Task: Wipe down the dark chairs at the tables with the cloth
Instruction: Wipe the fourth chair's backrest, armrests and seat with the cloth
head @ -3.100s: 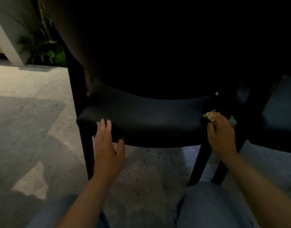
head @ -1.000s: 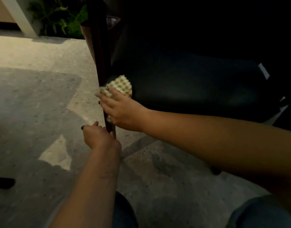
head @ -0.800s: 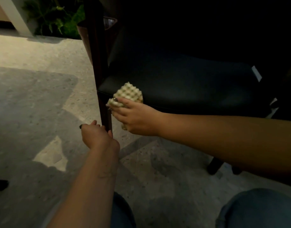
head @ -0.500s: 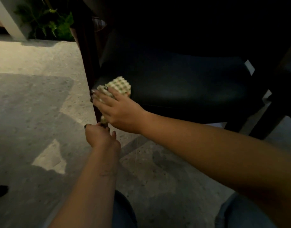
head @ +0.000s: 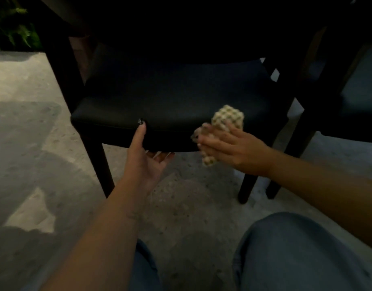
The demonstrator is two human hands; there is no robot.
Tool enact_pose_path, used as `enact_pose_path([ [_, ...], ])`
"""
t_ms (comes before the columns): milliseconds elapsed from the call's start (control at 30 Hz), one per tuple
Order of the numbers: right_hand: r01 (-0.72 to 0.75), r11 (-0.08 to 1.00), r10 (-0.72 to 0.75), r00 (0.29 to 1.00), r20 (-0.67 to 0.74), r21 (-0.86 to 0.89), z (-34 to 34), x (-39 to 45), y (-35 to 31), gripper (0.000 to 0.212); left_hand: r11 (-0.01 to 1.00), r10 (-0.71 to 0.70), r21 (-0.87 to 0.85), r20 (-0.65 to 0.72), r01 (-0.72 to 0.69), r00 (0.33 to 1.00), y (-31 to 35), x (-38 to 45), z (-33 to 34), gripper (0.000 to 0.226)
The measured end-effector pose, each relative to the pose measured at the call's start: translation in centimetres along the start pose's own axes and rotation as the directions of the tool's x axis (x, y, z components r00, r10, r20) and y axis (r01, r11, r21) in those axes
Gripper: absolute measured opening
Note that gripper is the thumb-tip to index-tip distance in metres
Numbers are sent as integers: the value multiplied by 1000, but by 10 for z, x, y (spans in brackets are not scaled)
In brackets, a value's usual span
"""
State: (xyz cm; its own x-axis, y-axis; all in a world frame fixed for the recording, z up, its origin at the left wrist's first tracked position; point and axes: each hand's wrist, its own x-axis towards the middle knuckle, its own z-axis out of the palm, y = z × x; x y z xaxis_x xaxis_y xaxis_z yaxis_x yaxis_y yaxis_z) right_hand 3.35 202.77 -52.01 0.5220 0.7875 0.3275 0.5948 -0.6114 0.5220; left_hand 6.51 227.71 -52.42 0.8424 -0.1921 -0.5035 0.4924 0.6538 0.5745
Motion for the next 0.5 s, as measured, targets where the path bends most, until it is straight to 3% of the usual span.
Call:
enact_pose_path([
  [33, -161, 986, 163, 985, -50, 48, -5, -14, 5, 40, 1000, -2, 10, 1, 2, 1000, -4, 3, 3, 59],
  [67, -355, 930, 363, 926, -103, 93, -6, -25, 11, 39, 1000, 5, 18, -3, -5, 1000, -5, 5, 2, 56],
  [100, -568, 805, 591, 794, -142, 170, -9, -35, 17, 40, 999, 18, 35, -7, -18, 1000, -5, 8, 1, 53],
  [133, -752, 597, 800, 584, -136, 280, -13, -41, 23, 41, 998, 30, 57, -5, -30, 1000, -5, 9, 1, 50],
  [167, -851, 309, 949, 303, -84, 424, -16, -41, 26, 39, 996, 38, 79, -1, -38, 999, -6, 10, 1, 48],
  [200, -837, 8, 1000, 14, 8, 548, -17, -36, 28, 31, 994, 42, 102, 7, -43, 999, -6, 12, -1, 47],
  [233, -721, -244, 967, -227, 111, 649, -18, -26, 29, 22, 990, 45, 130, 18, -47, 999, -6, 12, -2, 46],
  [267, -581, -404, 899, -393, 191, 707, -16, -16, 30, 17, 985, 48, 166, 31, -52, 998, -5, 13, -4, 47],
  [300, -459, -493, 829, -505, 240, 739, -14, -6, 31, 17, 977, 49, 204, 45, -57, 998, -4, 13, -6, 47],
  [367, -295, -578, 710, -642, 290, 761, -9, 4, 32, 22, 959, 46, 275, 63, -62, 997, -2, 13, -9, 43],
  [433, -146, -625, 612, -701, 366, 766, -5, 5, 37, 25, 946, 36, 318, 70, -57, 997, 1, 13, -11, 42],
  [500, -25, -668, 538, -706, 460, 744, -5, 1, 39, 26, 939, 22, 340, 76, -47, 997, 4, 12, -12, 44],
])
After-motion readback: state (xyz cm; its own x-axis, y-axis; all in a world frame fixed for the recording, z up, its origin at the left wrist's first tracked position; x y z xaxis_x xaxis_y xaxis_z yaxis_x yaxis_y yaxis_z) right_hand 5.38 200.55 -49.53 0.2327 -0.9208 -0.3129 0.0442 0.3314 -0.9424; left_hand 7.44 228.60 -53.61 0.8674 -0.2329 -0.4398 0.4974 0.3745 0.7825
